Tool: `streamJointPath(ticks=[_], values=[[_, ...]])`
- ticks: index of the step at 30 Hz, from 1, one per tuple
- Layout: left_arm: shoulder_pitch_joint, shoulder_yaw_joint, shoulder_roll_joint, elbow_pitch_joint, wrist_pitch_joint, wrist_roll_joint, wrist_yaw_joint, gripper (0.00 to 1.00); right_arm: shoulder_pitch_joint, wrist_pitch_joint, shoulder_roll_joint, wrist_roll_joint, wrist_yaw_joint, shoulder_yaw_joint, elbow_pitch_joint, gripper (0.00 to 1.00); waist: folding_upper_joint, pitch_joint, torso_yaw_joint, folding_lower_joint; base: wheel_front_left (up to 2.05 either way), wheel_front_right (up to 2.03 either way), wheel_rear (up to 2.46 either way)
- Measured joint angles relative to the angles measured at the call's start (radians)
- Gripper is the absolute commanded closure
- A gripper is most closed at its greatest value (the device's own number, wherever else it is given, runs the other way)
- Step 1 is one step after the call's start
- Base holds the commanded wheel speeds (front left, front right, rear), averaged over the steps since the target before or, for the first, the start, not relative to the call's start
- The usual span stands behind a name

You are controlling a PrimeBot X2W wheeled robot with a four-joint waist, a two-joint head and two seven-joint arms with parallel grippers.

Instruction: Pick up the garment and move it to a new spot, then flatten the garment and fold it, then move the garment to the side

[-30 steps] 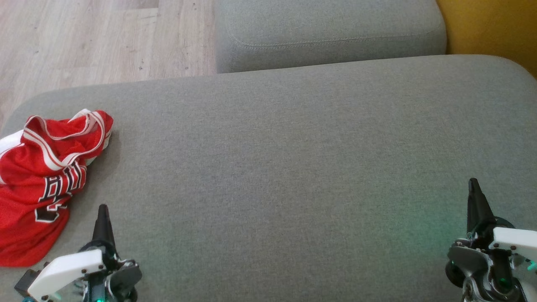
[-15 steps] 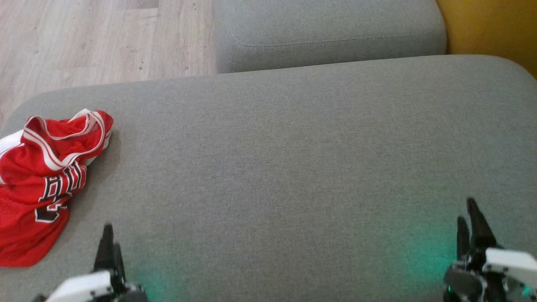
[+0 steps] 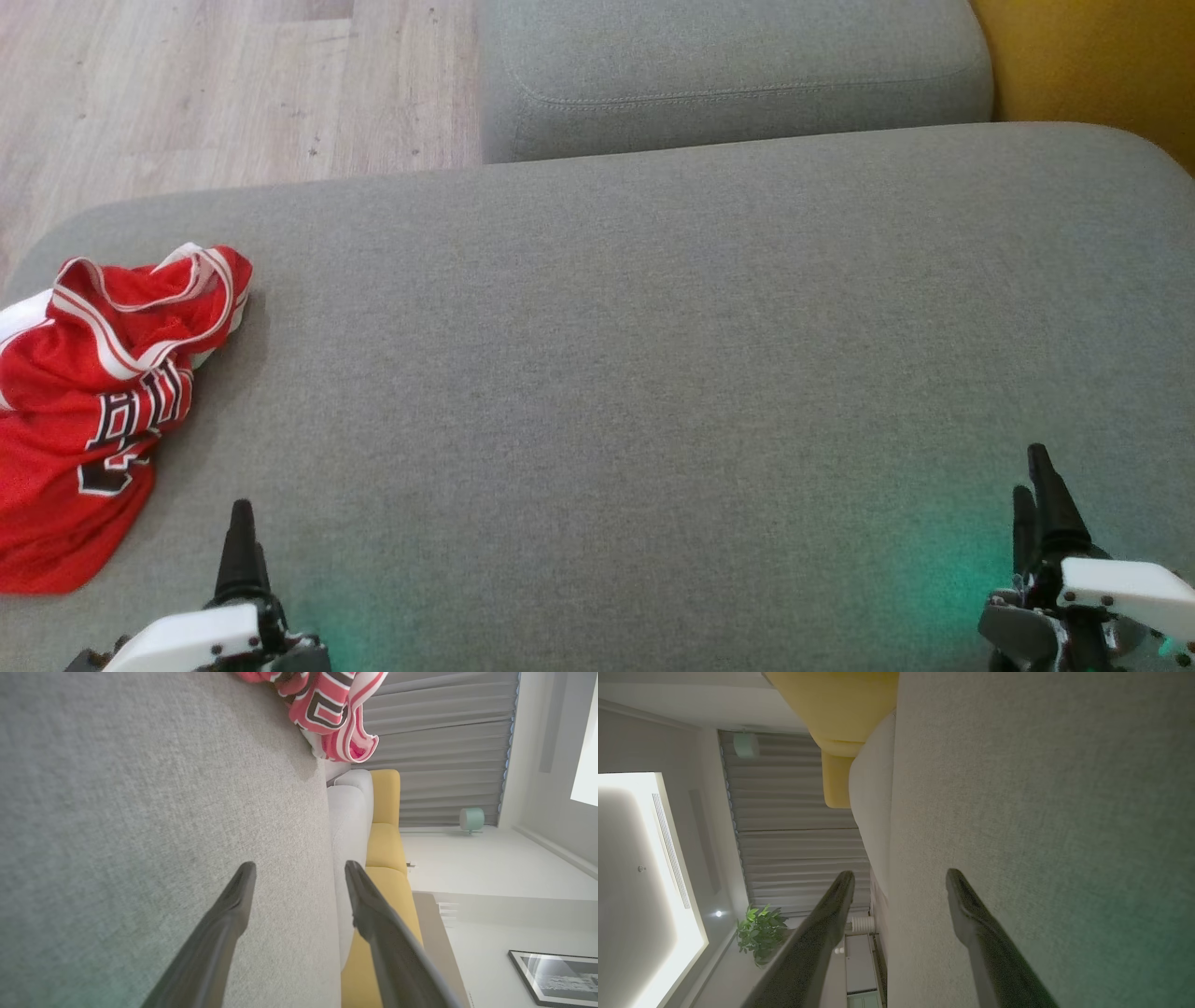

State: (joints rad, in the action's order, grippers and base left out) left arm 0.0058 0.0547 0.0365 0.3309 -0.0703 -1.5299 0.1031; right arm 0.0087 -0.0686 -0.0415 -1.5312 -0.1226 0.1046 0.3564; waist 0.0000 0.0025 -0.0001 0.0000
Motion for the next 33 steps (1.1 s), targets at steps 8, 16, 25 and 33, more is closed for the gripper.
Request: streamJointPath(ticks=[8,16,25,33], values=[[0.000,-0.024,0.001,-0.015,0.020,0.113,-0.025,0.00,0.000,0.019,0.000,0.131,0.000,-0.002,-0.016,0.00,0.0000,0.000,0.001,0.0000,0.00,0.00,0.00],[0.001,-0.066,0.013,-0.021,0.047,0.267,-0.053,0.00,0.000,0.043,0.000,0.261,0.000,-0.011,-0.032,0.00,0.0000,-0.002,0.003,0.0000,0.00,0.00,0.00],[0.001,-0.094,0.023,-0.034,0.072,0.382,-0.069,0.00,0.000,0.071,0.000,0.387,0.000,-0.028,-0.032,0.00,0.0000,-0.005,0.005,0.0000,0.00,0.00,0.00],[0.001,-0.121,0.036,-0.048,0.097,0.484,-0.077,0.00,0.000,0.086,0.000,0.488,0.000,-0.037,-0.032,0.00,0.0000,-0.011,0.006,0.0000,0.00,0.00,0.00]])
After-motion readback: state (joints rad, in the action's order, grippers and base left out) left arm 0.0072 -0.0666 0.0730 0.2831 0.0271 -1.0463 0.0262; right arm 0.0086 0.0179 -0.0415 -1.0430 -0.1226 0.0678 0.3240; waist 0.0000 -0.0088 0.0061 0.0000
